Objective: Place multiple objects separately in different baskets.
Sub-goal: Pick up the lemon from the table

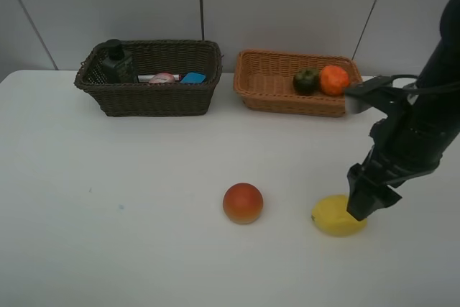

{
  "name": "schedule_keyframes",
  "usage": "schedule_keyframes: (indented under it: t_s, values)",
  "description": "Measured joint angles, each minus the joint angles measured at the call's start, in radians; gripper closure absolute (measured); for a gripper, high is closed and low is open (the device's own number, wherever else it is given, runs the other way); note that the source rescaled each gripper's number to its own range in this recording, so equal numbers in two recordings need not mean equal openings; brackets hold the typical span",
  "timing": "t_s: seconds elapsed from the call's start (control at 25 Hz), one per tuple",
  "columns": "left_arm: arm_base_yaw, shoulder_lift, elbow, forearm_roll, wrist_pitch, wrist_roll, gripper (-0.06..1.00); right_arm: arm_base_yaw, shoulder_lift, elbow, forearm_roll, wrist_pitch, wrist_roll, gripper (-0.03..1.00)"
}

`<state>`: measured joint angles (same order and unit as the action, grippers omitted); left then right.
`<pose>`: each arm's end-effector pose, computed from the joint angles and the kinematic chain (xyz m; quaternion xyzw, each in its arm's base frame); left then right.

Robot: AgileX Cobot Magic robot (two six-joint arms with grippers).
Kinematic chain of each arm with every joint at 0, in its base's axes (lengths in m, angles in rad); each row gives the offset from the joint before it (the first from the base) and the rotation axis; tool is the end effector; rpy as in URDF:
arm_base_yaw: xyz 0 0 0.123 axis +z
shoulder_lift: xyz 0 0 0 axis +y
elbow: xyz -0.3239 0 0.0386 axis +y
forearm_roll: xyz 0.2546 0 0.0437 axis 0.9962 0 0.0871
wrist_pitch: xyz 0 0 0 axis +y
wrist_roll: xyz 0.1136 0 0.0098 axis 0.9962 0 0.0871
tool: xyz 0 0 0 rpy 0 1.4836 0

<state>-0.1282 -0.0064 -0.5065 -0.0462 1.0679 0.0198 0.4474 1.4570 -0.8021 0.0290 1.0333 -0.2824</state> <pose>-0.0225 -0.0018 0.2711 0.0641 0.8491 -0.0514 0.5218 0.2030 0.1006 0.2148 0.3497 -0.9367 -0.0111 0.0161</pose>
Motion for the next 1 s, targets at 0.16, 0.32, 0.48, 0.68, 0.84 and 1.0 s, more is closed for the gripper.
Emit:
schedule_keyframes:
  t_s: [0.16, 0.32, 0.48, 0.68, 0.84, 1.0]
  values:
    - [0.0, 0.0, 0.0, 0.0, 0.0, 0.0, -0.06, 0.062, -0.004, 0.085, -0.07, -0.104, -0.03, 0.03]
    - [0.0, 0.0, 0.0, 0.0, 0.0, 0.0, -0.06, 0.096, -0.004, 0.117, -0.154, -0.261, -0.039, 0.03]
    - [0.0, 0.0, 0.0, 0.0, 0.0, 0.0, -0.06, 0.096, -0.004, 0.12, -0.176, -0.312, -0.041, 0.03]
    - [0.0, 0.0, 0.0, 0.0, 0.0, 0.0, -0.06, 0.096, -0.004, 0.123, -0.179, -0.298, -0.042, 0.03]
    - [0.0, 0.0, 0.0, 0.0, 0.0, 0.0, -0.06, 0.096, 0.019, 0.123, -0.178, -0.293, -0.042, 0.03]
    - [0.0, 0.0, 0.0, 0.0, 0.0, 0.0, -0.06, 0.096, 0.058, 0.123, -0.178, -0.301, -0.042, 0.03]
